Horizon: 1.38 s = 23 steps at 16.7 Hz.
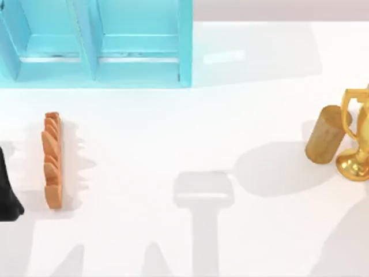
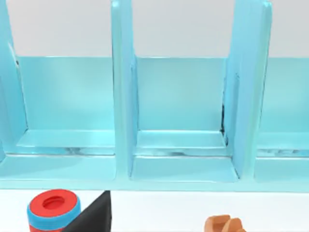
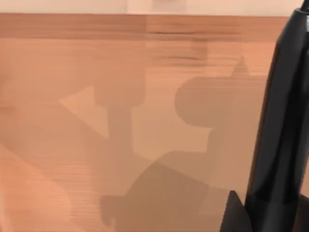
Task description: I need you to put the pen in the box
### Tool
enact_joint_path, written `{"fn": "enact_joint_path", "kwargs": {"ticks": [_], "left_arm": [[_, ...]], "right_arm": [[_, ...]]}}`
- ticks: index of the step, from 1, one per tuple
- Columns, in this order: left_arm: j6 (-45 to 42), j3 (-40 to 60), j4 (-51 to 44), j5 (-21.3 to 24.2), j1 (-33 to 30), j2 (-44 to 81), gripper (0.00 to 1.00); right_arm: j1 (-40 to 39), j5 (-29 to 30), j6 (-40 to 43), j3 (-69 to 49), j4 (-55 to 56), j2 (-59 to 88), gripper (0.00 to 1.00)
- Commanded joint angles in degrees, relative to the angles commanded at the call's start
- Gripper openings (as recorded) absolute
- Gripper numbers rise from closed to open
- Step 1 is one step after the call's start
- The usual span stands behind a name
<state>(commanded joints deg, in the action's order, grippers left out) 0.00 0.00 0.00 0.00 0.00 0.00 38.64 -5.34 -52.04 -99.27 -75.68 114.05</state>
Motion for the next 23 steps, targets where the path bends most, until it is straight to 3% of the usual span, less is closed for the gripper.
{"fn": "enact_joint_path", "kwargs": {"ticks": [6,12,22,23], "left_arm": [[0.0,0.0,0.0,0.0,0.0,0.0,1.00],[0.0,0.0,0.0,0.0,0.0,0.0,1.00],[0.0,0.0,0.0,0.0,0.0,0.0,1.00],[0.0,0.0,0.0,0.0,0.0,0.0,1.00]], "right_arm": [[-1.9,-0.2,-1.4,0.8,1.7,0.0,0.00],[-6.9,2.1,-6.0,9.9,7.2,-0.5,0.00],[-4.9,0.0,-4.9,16.0,13.9,-2.6,0.00],[-4.9,0.0,-4.9,16.0,13.9,-2.6,0.08]]}}
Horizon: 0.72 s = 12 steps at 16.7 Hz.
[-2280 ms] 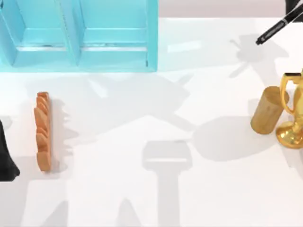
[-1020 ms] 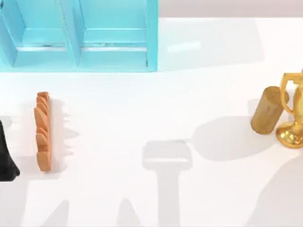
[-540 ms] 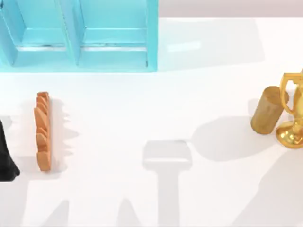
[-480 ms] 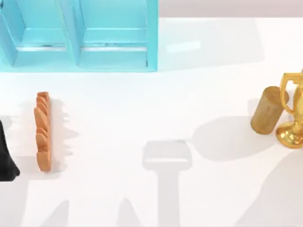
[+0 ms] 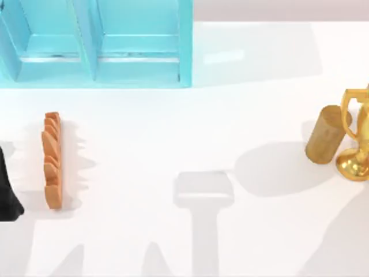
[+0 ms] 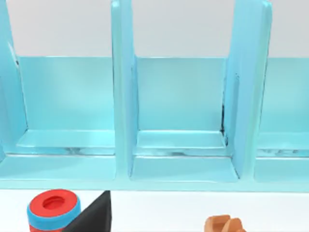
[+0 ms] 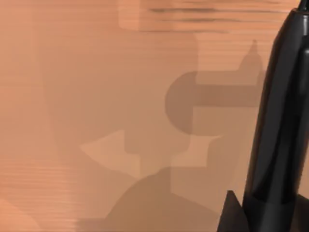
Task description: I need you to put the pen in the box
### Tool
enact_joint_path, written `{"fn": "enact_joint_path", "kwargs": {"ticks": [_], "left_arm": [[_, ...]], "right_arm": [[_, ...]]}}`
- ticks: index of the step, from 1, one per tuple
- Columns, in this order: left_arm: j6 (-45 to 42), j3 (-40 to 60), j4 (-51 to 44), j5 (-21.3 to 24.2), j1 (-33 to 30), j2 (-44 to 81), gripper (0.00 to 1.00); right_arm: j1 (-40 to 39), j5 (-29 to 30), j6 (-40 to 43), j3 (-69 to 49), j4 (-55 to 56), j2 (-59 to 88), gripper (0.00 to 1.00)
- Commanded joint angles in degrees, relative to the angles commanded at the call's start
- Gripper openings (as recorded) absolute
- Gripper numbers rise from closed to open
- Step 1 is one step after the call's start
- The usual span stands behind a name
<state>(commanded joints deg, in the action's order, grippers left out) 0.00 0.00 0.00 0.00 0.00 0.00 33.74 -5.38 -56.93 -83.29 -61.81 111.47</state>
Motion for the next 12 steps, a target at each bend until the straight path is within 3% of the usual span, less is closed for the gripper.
{"fn": "enact_joint_path", "kwargs": {"ticks": [12], "left_arm": [[0.0,0.0,0.0,0.0,0.0,0.0,1.00]], "right_arm": [[0.0,0.0,0.0,0.0,0.0,0.0,0.98]]}}
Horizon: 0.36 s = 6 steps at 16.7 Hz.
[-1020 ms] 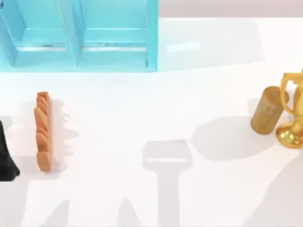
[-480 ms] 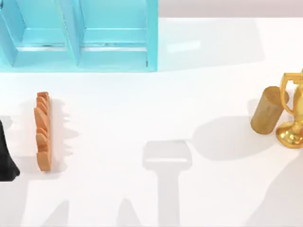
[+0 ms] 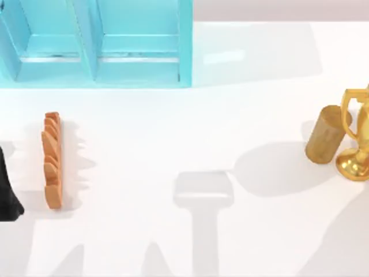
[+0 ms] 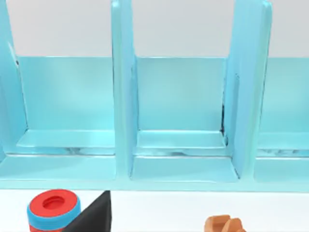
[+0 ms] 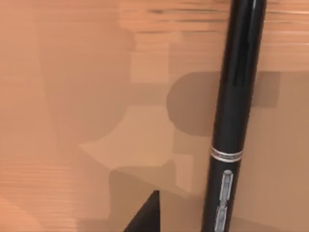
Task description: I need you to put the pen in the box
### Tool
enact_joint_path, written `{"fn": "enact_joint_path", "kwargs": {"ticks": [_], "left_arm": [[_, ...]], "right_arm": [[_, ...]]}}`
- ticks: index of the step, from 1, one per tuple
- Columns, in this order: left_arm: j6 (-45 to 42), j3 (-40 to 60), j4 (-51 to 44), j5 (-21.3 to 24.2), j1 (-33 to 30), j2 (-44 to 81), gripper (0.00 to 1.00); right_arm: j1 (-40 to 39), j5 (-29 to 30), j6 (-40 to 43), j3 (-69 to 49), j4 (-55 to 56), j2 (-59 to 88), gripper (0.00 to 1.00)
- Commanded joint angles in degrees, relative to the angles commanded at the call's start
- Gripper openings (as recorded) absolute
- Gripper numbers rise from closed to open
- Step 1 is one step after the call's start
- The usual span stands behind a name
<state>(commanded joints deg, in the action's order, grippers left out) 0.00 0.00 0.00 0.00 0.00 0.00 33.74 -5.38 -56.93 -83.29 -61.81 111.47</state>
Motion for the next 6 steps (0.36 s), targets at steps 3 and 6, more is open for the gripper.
{"fn": "enact_joint_path", "kwargs": {"ticks": [3,6], "left_arm": [[0.0,0.0,0.0,0.0,0.0,0.0,1.00],[0.0,0.0,0.0,0.0,0.0,0.0,1.00]], "right_arm": [[0.0,0.0,0.0,0.0,0.0,0.0,1.00],[0.0,0.0,0.0,0.0,0.0,0.0,1.00]]}}
